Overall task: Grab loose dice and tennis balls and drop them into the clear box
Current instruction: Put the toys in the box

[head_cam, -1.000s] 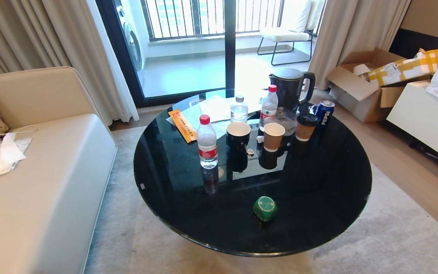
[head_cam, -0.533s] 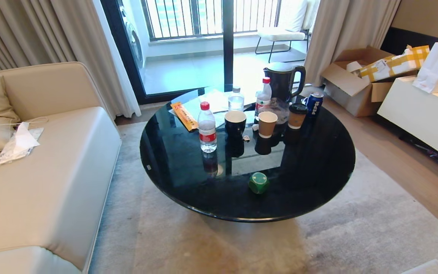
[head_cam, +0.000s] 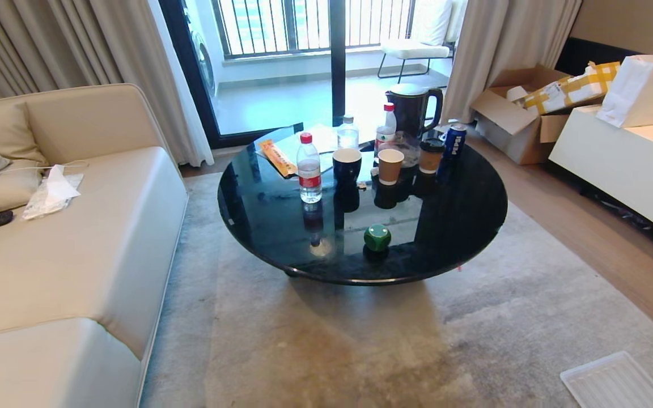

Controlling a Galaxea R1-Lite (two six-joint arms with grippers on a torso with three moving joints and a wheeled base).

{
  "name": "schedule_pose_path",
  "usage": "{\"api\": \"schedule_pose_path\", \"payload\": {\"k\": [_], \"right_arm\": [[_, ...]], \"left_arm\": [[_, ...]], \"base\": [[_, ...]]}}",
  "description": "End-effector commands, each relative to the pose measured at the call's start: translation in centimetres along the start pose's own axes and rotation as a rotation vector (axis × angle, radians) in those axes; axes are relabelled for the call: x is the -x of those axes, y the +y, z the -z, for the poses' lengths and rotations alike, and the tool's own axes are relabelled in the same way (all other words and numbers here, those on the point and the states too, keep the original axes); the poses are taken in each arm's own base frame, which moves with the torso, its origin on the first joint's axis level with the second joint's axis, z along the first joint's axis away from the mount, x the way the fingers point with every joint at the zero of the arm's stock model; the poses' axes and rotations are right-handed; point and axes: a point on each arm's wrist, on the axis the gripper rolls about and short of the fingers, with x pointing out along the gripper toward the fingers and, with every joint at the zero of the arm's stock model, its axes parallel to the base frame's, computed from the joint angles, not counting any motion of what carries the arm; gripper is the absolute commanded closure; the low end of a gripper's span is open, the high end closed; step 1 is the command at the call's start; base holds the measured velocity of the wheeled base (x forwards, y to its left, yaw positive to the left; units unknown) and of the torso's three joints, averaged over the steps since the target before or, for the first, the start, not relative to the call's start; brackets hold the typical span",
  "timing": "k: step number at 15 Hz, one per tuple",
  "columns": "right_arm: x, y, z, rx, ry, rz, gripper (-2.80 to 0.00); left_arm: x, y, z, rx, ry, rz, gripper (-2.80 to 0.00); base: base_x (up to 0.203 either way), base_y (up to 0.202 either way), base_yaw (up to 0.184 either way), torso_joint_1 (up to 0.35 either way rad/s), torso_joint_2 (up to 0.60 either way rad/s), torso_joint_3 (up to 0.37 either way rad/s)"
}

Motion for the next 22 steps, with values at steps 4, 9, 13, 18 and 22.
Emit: {"api": "schedule_pose_path", "payload": {"k": [4, 9, 13, 18, 22], "right_arm": [[-0.01, 0.0, 0.02, 0.0, 0.002, 0.001, 0.0], [-0.01, 0.0, -0.01, -0.002, 0.002, 0.002, 0.0], [-0.01, 0.0, -0.01, -0.002, 0.002, 0.002, 0.0], [-0.01, 0.0, -0.01, -0.002, 0.002, 0.002, 0.0], [-0.01, 0.0, -0.01, -0.002, 0.002, 0.001, 0.0]], "left_arm": [[-0.01, 0.0, 0.03, 0.007, 0.004, 0.001, 0.0], [-0.01, 0.0, 0.01, 0.005, 0.003, 0.001, 0.0], [-0.01, 0.0, 0.02, 0.009, 0.003, 0.0, 0.0], [-0.01, 0.0, 0.01, 0.005, 0.003, 0.001, 0.0], [-0.01, 0.0, 0.03, 0.005, 0.004, 0.001, 0.0]], "base": [[-0.184, 0.0, 0.0, 0.001, 0.0, 0.004], [-0.056, 0.0, 0.0, -0.001, 0.0, 0.002], [0.001, 0.001, -0.017, 0.001, 0.0, 0.002], [0.0, 0.009, -0.155, 0.004, 0.01, 0.006], [0.0, 0.01, -0.164, 0.002, 0.0, 0.002]]}}
